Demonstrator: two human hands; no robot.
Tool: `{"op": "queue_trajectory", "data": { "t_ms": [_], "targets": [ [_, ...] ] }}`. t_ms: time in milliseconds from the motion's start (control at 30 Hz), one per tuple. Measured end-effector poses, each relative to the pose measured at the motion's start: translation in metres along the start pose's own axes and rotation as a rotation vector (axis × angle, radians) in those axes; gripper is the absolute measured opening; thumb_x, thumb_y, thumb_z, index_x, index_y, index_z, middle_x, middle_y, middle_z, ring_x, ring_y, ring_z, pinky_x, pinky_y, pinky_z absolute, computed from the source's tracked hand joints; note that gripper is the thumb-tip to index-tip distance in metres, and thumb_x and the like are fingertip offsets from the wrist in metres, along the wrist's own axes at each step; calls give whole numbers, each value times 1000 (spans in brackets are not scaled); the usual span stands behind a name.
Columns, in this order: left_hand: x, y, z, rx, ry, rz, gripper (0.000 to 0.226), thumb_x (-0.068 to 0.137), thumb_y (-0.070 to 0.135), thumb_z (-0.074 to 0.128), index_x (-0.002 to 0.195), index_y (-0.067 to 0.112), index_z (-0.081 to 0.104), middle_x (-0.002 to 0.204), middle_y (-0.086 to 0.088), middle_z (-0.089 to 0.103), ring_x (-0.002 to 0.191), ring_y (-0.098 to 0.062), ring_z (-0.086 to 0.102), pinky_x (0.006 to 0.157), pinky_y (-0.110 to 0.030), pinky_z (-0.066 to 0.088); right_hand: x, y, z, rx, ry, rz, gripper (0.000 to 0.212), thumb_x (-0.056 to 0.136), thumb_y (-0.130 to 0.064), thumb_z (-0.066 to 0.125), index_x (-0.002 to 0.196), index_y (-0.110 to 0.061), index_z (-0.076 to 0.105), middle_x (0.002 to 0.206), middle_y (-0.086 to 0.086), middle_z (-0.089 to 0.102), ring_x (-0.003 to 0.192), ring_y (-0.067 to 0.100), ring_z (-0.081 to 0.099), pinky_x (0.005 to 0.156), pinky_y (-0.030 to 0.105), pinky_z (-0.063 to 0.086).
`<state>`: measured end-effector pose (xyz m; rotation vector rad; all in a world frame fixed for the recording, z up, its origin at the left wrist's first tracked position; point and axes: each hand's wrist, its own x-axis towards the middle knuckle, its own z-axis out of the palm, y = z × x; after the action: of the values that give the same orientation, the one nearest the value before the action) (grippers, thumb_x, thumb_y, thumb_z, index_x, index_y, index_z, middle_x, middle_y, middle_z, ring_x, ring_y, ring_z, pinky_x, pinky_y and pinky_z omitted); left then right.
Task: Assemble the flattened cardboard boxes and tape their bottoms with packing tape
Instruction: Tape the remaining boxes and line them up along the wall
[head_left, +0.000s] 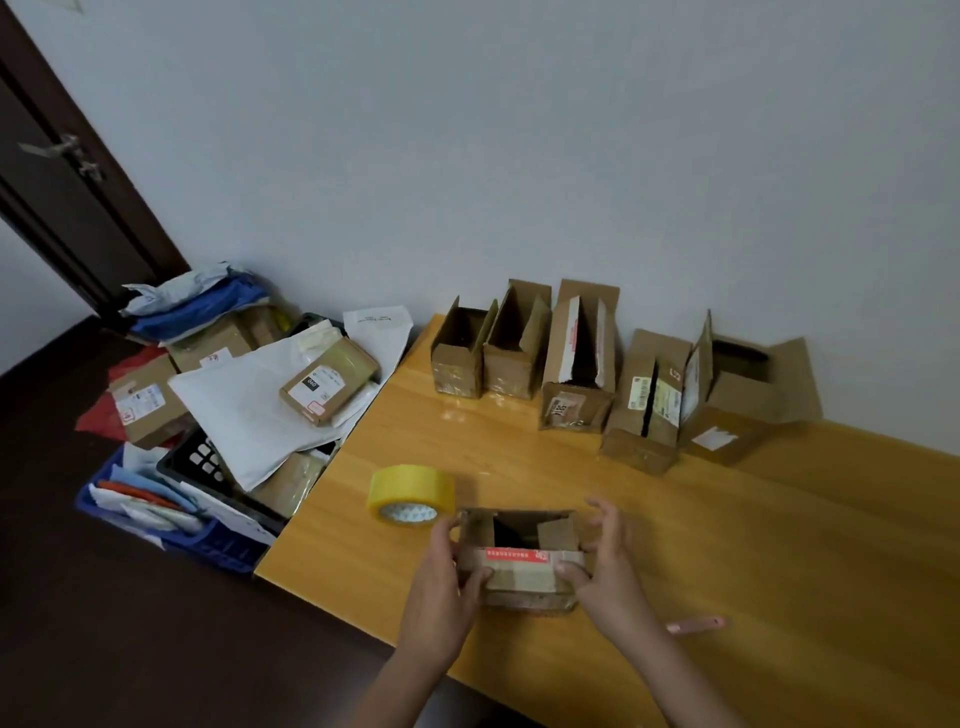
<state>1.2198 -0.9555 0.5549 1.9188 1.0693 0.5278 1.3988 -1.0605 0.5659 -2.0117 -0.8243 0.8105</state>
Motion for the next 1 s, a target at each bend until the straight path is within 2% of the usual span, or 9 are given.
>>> {"op": "queue_trajectory", "data": {
  "t_ms": [133,267,400,467,600,700,800,900,1000],
  "targets": [
    [4,-8,0,233,62,116,84,82,23,75,150,24,25,122,8,28,102,-5,35,78,-20,43,1,8,-1,-136,-50,-117,70,91,-8,63,132,-57,34,122,-12,25,116,7,38,91,12,38],
    [9,-11,-3,218,-95,150,60,94,24,61,145,39,33,146,17,19,131,-9,34,99,-12,32,-3,21,2,-120,-41,-99,38,94,-23,62,115,-53,53,131,-6,36,122,13,43,82,-1,38],
    [7,-13,-1,17,-223,101,52,100,21,47,148,29,28,154,25,-2,129,30,6,99,5,18,-3,24,1,-81,-81,-64,35,96,-31,57,125,-50,52,150,-7,32,134,10,34,86,-1,34],
    [7,-16,-2,-5,-255,106,52,101,19,45,146,34,23,155,24,-4,127,33,3,102,3,17,-2,25,1,-68,-80,-60,34,96,-30,56,128,-45,54,151,-5,32,133,8,32,82,-4,33],
    [16,-19,-5,-8,-271,103,49,102,18,46,147,29,30,157,20,3,136,20,10,105,-1,20,5,18,0,-69,-52,-93,28,96,-23,58,122,-34,61,146,-11,31,133,9,33,77,-2,39],
    [22,-18,-4,-6,-288,122,47,101,13,45,147,21,37,158,14,8,141,7,15,107,-4,22,15,15,6,-194,-100,-188,15,99,-34,48,114,-33,47,154,-25,8,135,5,28,84,12,49],
    [23,-17,-2,-11,-287,149,46,101,8,43,146,21,38,159,9,9,142,6,15,108,-5,22,20,22,10,-266,-170,-236,35,100,-46,26,134,-41,34,152,-31,-2,133,6,30,87,27,55],
    [26,-17,-5,18,-334,123,47,103,14,40,147,28,34,159,15,3,146,-6,17,106,-6,26,22,21,11,-300,-203,-222,44,98,-51,20,142,-51,23,146,-29,4,127,8,33,88,32,55],
    [31,-13,-8,336,-333,41,45,104,35,32,147,48,26,162,9,3,135,-20,41,93,-27,47,21,15,16,-312,-138,-165,44,102,-42,24,146,-44,23,139,-18,15,113,8,42,81,29,56]
  ]
}}
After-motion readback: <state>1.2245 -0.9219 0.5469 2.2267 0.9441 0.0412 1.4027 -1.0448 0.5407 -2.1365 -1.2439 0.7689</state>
